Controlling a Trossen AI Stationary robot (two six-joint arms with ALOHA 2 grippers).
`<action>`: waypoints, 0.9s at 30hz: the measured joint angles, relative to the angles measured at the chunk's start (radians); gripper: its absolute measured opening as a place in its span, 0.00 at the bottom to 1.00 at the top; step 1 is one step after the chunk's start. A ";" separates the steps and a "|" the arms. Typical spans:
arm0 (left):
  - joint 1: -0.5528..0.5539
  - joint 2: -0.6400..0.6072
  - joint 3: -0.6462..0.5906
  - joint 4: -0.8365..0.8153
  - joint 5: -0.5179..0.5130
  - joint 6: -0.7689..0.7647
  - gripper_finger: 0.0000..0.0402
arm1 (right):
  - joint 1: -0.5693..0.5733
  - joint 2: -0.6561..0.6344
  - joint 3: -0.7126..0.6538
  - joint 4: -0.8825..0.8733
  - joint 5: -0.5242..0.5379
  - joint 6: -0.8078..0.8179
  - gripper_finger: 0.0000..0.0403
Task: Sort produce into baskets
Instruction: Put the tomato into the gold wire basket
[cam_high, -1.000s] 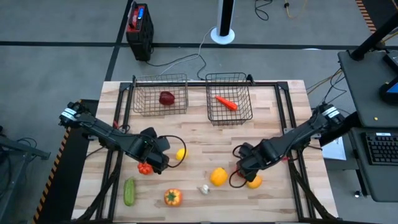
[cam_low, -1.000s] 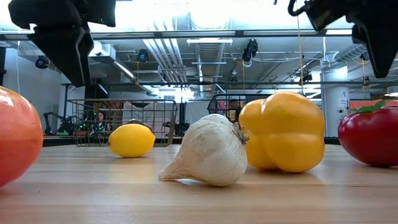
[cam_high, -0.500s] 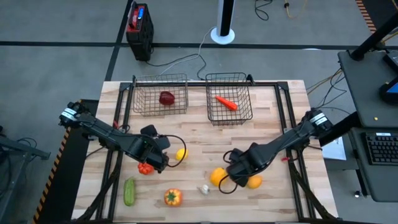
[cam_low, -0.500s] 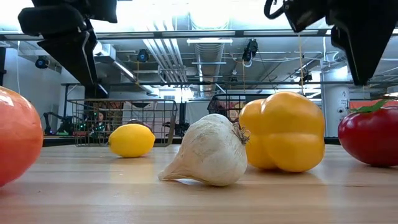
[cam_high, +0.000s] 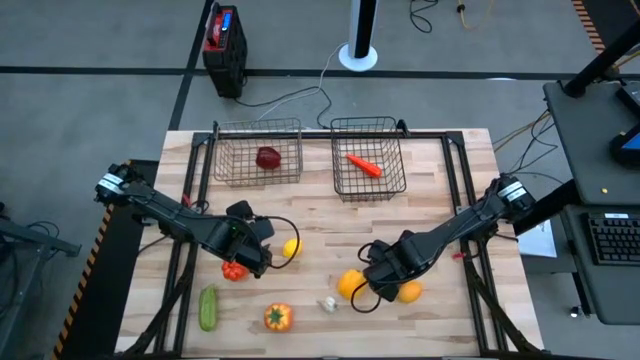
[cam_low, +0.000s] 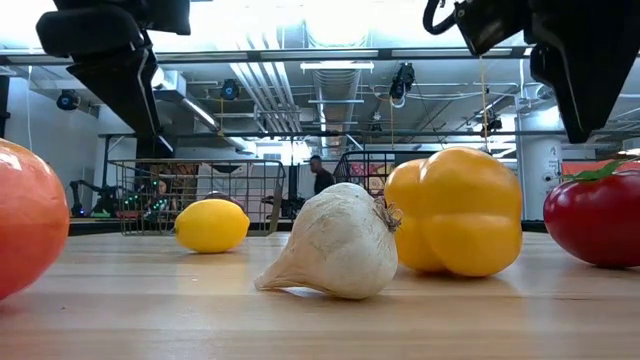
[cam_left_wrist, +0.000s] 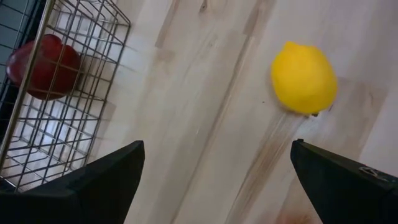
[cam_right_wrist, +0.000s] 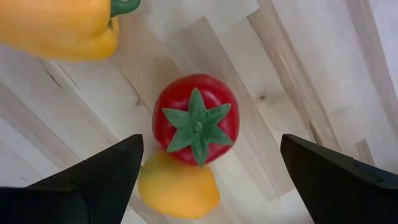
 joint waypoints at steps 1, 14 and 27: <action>0.000 0.000 0.000 0.001 0.000 -0.005 0.96 | 0.000 0.005 -0.001 0.008 -0.001 0.000 0.93; 0.000 0.000 0.000 0.005 0.001 -0.031 0.96 | 0.000 0.036 -0.047 0.035 -0.026 0.011 0.93; 0.000 0.000 0.000 0.009 0.001 -0.031 0.96 | 0.000 0.034 -0.146 0.192 -0.056 0.018 0.93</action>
